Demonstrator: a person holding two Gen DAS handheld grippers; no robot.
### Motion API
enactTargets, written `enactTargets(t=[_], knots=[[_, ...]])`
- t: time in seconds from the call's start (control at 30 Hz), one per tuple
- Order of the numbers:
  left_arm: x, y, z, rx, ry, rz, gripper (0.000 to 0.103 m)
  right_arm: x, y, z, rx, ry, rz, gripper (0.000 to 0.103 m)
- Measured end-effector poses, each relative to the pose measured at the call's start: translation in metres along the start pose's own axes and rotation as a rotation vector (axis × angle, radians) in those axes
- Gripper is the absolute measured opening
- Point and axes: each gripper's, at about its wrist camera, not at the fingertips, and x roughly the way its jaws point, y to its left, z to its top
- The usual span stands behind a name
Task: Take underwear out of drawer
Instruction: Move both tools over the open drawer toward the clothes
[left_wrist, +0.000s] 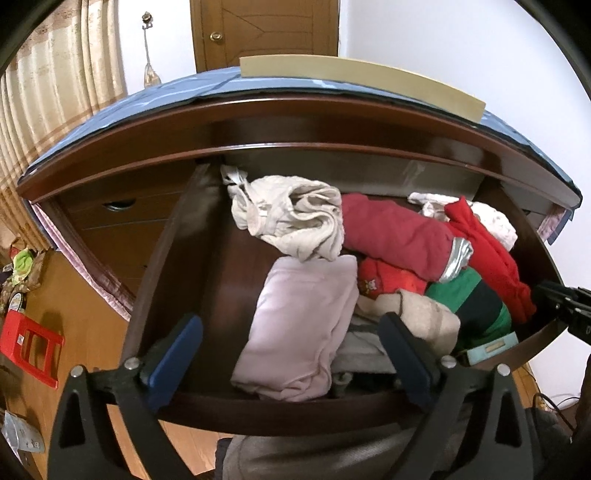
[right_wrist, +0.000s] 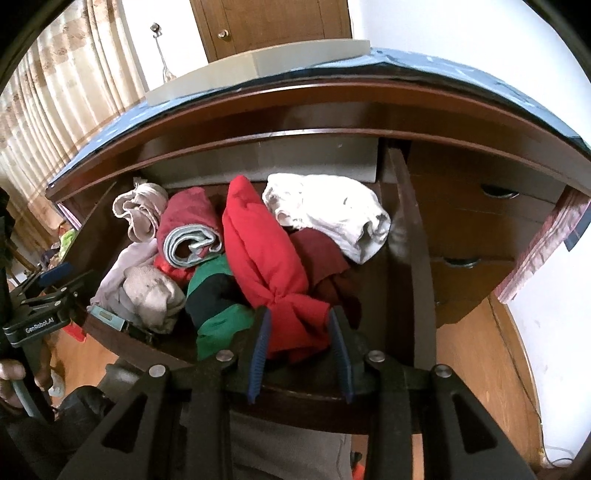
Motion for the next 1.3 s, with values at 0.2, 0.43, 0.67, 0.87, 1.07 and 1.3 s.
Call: enactTargets(t=[0.2, 0.43, 0.67, 0.87, 1.07, 1.3], knots=[[0.0, -0.001, 0.0, 0.004, -0.003, 0.015, 0.099, -0.003, 0.005, -0.001, -0.006, -0.022, 0.028, 0.055], [-0.004, -0.006, 0.002, 0.044, -0.016, 0.04, 0.099, -0.01, 0.001, -0.001, 0.047, -0.051, 0.067, 0.058], [-0.016, -0.008, 0.011, 0.068, -0.072, 0.075, 0.099, -0.029, 0.006, 0.004, 0.032, -0.151, 0.057, 0.058], [-0.026, -0.006, 0.024, 0.059, -0.115, 0.084, 0.099, -0.039, 0.009, 0.01, 0.033, -0.199, 0.073, 0.058], [-0.022, 0.001, 0.032, 0.029, -0.098, 0.06, 0.099, -0.041, 0.012, 0.019, 0.031, -0.213, 0.082, 0.058], [-0.007, 0.022, 0.034, -0.051, -0.053, 0.064, 0.099, -0.031, 0.014, 0.03, 0.03, -0.196, 0.107, 0.058]])
